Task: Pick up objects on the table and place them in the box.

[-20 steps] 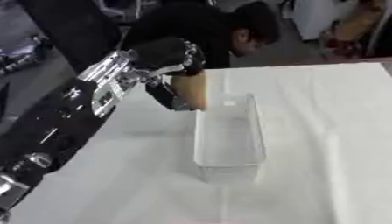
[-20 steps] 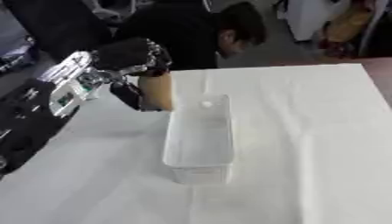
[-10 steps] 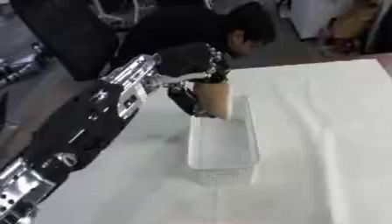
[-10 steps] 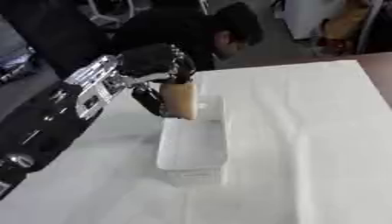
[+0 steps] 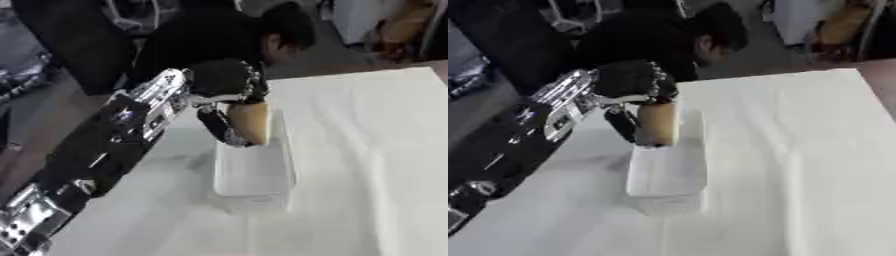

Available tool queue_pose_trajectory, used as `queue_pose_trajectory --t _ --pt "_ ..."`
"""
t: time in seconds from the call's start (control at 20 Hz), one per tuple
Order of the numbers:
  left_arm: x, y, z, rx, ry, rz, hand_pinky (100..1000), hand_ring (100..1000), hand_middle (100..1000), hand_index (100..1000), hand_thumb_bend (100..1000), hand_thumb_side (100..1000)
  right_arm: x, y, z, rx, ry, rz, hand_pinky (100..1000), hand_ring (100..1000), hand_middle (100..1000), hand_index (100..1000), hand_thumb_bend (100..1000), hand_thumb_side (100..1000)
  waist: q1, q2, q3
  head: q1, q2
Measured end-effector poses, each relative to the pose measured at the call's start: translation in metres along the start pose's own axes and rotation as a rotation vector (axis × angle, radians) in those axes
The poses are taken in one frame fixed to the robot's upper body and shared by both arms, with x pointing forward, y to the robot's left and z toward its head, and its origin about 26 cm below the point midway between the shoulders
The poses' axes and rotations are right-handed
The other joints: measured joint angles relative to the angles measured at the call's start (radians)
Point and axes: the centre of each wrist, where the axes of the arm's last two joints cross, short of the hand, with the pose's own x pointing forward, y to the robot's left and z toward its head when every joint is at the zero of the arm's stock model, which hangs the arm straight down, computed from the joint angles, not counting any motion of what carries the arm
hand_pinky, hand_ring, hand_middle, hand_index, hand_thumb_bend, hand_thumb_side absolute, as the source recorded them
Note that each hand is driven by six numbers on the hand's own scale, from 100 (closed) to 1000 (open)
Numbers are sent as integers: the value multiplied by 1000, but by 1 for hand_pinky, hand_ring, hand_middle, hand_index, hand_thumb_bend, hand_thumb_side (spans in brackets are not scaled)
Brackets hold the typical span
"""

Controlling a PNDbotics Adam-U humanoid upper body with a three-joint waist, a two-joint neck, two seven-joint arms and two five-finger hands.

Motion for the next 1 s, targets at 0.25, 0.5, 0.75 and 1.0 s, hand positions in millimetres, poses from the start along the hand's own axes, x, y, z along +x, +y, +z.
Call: queue_pose_trajectory --t 0.25,0.5,0.75,1.0 --pt "1 -7 1 -107 23 4 817 856 903 909 948 1000 0 0 0 0 0 0 162 304 396 504 100 1000 0 1 2 0 0" --pt "4 -13 4 -136 34 28 806 849 898 907 807 1000 0 0 0 0 -1 0 163 305 396 504 100 1000 0 1 4 -5 -26" --pt "8 -15 15 -61 54 73 586 682 777 778 548 1000 0 -2 -1 -5 -1 7 145 298 394 505 100 1000 -14 1 33 -44 -150" --pt "19 -6 36 139 19 105 452 575 676 688 352 887 0 -11 4 3 19 51 120 288 394 505 100 1000 -41 -23 78 -69 -162"
